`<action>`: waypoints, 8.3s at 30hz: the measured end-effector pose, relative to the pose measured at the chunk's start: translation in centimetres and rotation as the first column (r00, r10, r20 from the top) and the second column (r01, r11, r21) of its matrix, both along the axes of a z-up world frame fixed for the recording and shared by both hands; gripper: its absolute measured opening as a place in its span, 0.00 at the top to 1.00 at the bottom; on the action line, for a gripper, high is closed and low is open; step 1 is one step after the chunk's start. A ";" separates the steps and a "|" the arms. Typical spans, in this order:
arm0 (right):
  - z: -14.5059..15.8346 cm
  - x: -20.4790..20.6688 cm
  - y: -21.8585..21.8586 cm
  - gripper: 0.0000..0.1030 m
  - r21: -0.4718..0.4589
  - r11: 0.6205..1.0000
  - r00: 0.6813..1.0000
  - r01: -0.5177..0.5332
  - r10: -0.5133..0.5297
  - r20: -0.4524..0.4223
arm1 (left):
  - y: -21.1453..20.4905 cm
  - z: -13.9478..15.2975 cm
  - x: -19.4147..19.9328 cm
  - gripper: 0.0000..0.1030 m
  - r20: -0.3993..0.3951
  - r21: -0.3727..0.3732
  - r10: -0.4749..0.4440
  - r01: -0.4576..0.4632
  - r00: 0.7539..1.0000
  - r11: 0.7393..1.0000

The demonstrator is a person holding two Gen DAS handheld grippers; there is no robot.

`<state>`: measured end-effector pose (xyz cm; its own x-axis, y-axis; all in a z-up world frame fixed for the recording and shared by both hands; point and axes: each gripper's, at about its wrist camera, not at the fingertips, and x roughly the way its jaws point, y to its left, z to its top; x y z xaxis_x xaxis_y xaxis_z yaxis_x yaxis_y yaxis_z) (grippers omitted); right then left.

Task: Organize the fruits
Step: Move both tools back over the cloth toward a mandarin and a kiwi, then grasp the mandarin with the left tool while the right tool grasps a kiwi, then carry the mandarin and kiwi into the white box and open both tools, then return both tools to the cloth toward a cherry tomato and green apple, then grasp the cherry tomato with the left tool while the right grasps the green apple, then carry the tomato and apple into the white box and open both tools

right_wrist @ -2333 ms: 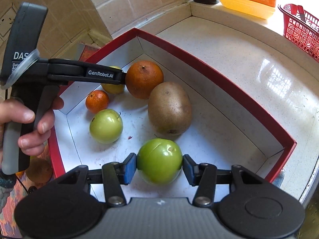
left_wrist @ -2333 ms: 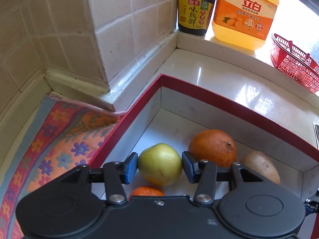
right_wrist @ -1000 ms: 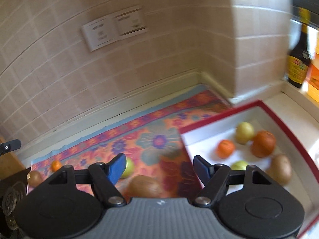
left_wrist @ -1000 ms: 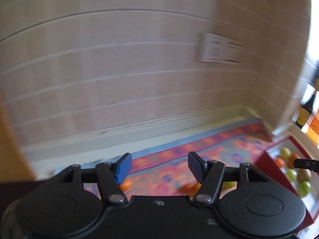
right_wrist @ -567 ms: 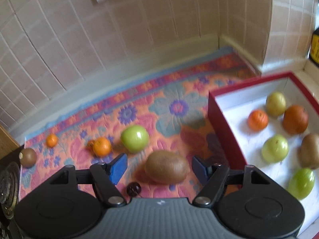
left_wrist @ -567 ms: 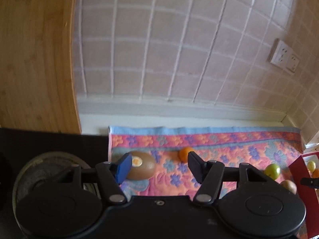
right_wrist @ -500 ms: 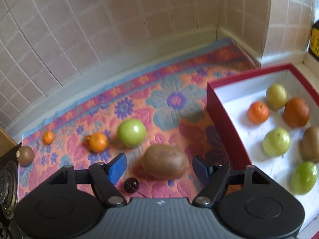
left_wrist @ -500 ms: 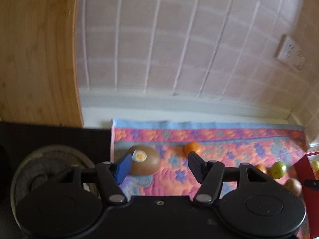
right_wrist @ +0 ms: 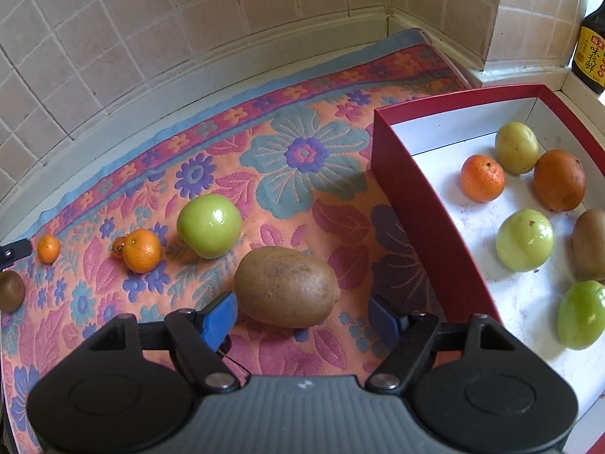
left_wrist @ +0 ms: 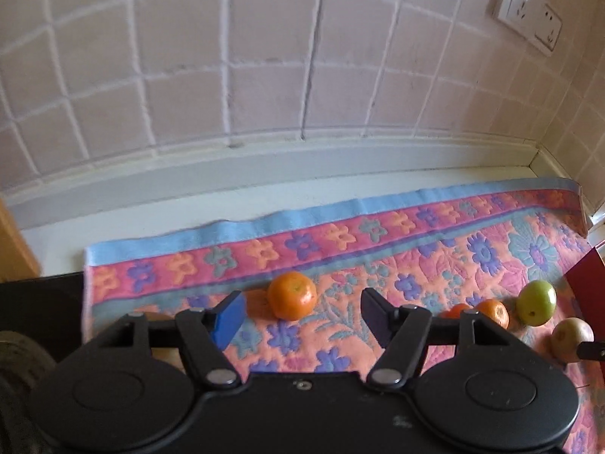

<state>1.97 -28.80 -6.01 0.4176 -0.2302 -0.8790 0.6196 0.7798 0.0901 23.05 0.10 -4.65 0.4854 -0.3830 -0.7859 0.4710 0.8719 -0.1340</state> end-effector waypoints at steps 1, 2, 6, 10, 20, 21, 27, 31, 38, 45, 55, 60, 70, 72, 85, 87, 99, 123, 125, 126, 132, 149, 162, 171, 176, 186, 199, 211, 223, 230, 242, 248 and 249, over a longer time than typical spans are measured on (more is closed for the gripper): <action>-0.2 0.2 0.0 0.25 0.004 1.000 1.000 0.003 -0.003 0.000 | -0.3 -0.3 0.4 0.22 -0.009 -0.002 -0.002 0.002 1.000 1.000; -0.4 0.4 0.0 0.25 0.012 1.000 1.000 0.005 -0.005 0.001 | -0.6 -0.5 0.6 0.22 -0.012 0.004 -0.005 0.005 1.000 1.000; -0.9 1.5 0.0 0.25 0.027 1.000 1.000 0.006 -0.006 0.001 | -1.6 -1.9 1.4 0.22 -0.037 0.036 0.002 -0.001 0.999 0.999; -1.2 2.5 0.2 0.24 0.002 1.000 1.000 0.014 -0.014 -0.004 | -2.1 -2.8 1.7 0.29 -0.037 0.064 0.003 0.000 0.999 0.998; -1.5 2.0 0.1 0.33 -0.018 0.999 0.998 0.045 -0.045 0.032 | -2.6 -3.4 2.0 0.59 -0.034 0.041 0.039 -0.038 0.999 0.998; -1.5 1.8 0.1 0.33 -0.012 0.999 0.998 0.046 -0.046 0.037 | -2.5 -3.2 1.9 0.59 -0.033 0.021 0.047 -0.046 0.998 0.999; 0.8 0.2 0.3 0.33 -0.001 0.999 0.993 0.052 -0.052 0.107 | -3.4 0.2 -0.1 0.59 0.042 -0.084 0.002 0.002 0.999 0.996; 3.4 -1.6 0.3 0.33 -0.016 0.998 0.983 0.066 -0.062 0.175 | -5.1 2.9 -2.1 0.59 0.082 -0.146 -0.069 0.081 0.994 0.986; 8.1 -7.9 -1.7 0.33 -0.060 0.985 0.947 0.161 -0.137 0.290 | -10.3 7.5 -7.3 0.59 0.158 -0.207 -0.244 0.274 0.957 0.939; 10.8 -16.3 -5.8 0.33 -0.127 0.918 0.886 0.377 -0.317 0.340 | -18.2 10.5 -13.0 0.59 0.232 -0.220 -0.446 0.493 0.864 0.841; 9.9 -22.7 -9.7 0.33 -0.169 0.855 0.859 0.491 -0.443 0.256 | -28.4 9.0 -19.1 0.59 0.222 -0.190 -0.631 0.668 0.743 0.720; 7.9 -22.9 -11.0 0.33 -0.155 0.870 0.878 0.468 -0.438 0.194 | -31.5 6.7 -21.4 0.59 0.168 -0.169 -0.722 0.741 0.672 0.650; 2.9 -23.1 -16.7 0.33 0.061 0.860 0.848 0.506 -0.510 0.146 | -36.4 1.7 -24.4 0.59 -0.038 -0.089 -0.839 0.835 0.542 0.543; 2.7 -22.9 -17.3 0.33 0.057 0.856 0.844 0.513 -0.516 0.145 | -36.9 1.3 -25.0 0.59 -0.051 -0.050 -0.850 0.849 0.524 0.526; 1.1 -21.5 -18.6 0.33 0.010 0.868 0.867 0.496 -0.496 0.056 | -38.9 -1.9 -27.1 0.58 -0.148 0.089 -0.865 0.877 0.480 0.472; 1.1 -21.5 -18.6 0.33 0.011 0.869 0.868 0.494 -0.494 0.057 | -38.8 -1.9 -27.1 0.58 -0.145 0.092 -0.866 0.878 0.478 0.469; 2.6 -22.5 -18.4 0.33 0.042 0.871 0.864 0.490 -0.492 0.108 | -37.4 -0.1 -26.8 0.41 -0.088 0.064 -0.856 0.860 0.510 0.506; 12.7 -12.2 -7.9 0.33 -0.041 0.966 0.910 0.256 -0.226 0.346 | -13.1 8.4 -16.2 0.40 0.035 -0.156 -0.492 0.491 0.870 0.857; 12.7 -10.0 -6.6 0.33 -0.049 0.976 0.922 0.213 -0.185 0.339 | -10.5 8.4 -14.4 0.40 0.032 -0.165 -0.428 0.427 0.903 0.889; 12.6 -9.1 -6.1 0.33 -0.051 0.979 0.928 0.195 -0.167 0.334 | -9.3 8.3 -13.6 0.40 0.034 -0.161 -0.400 0.400 0.916 0.902; 12.1 -4.1 -2.4 0.33 -0.074 0.993 0.954 0.088 -0.063 0.294 | -3.7 6.8 -9.3 0.40 0.018 -0.144 -0.282 0.281 0.959 0.949; 2.1 5.3 -0.7 0.36 0.067 0.997 0.995 0.034 -0.040 0.092 | -7.6 -3.1 -4.8 0.43 -0.085 -0.093 -0.324 0.317 0.942 0.944; -0.7 8.1 -1.2 0.36 0.130 0.990 0.995 0.060 -0.070 0.075 | -9.5 -4.7 -3.1 0.48 -0.098 -0.099 -0.308 0.299 0.946 0.949; -1.1 8.6 -1.2 0.36 0.144 0.987 0.993 0.073 -0.086 0.081 | -11.8 -5.1 -3.5 0.67 -0.030 -0.030 -0.334 0.333 0.942 0.942; -1.7 8.6 -1.5 0.36 0.168 0.982 0.992 0.088 -0.101 0.072 | -11.3 -5.0 -3.5 0.75 -0.029 -0.021 -0.310 0.310 0.950 0.951; -2.3 9.1 -0.3 0.48 0.154 0.988 0.997 0.031 -0.042 0.070 | -9.4 -5.1 -4.5 0.76 -0.039 -0.061 -0.253 0.250 0.967 0.966; 4.5 3.4 -0.3 0.48 0.117 0.993 0.965 0.035 -0.064 0.256 | -8.6 0.8 -8.2 0.77 0.067 -0.110 -0.261 0.268 0.963 0.957; 11.1 -10.7 -5.3 0.48 0.048 0.963 0.883 0.263 -0.261 0.390 | -16.0 6.5 -15.7 0.77 0.183 -0.116 -0.476 0.500 0.860 0.858; 12.7 -23.3 -10.2 0.48 -0.008 0.874 0.806 0.485 -0.443 0.393 | -24.9 8.3 -21.2 0.77 0.231 -0.122 -0.650 0.685 0.724 0.719; 10.1 -24.8 -11.8 0.48 -0.020 0.874 0.836 0.485 -0.457 0.306 | -29.0 7.6 -23.0 0.77 0.221 -0.096 -0.707 0.736 0.672 0.670; 5.0 -21.7 -12.6 0.48 -0.047 0.953 0.951 0.301 -0.296 0.088 | -33.9 3.1 -22.6 0.77 0.087 -0.046 -0.664 0.669 0.743 0.742; 3.1 -20.4 -12.0 0.48 -0.064 0.974 0.976 0.217 -0.218 -0.003 | -34.5 0.7 -24.3 0.77 0.053 -0.018 -0.690 0.691 0.722 0.722; 2.9 -20.3 -12.0 0.48 -0.065 0.976 0.978 0.208 -0.209 -0.013 | -34.6 0.6 -24.3 0.77 0.057 -0.008 -0.696 0.698 0.715 0.716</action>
<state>-18.28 -40.76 -3.15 0.3369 -0.3656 -0.8676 0.7705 0.6367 0.0309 -1.30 -34.46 -4.05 0.1078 -0.6478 -0.7541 0.9502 0.2903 -0.1135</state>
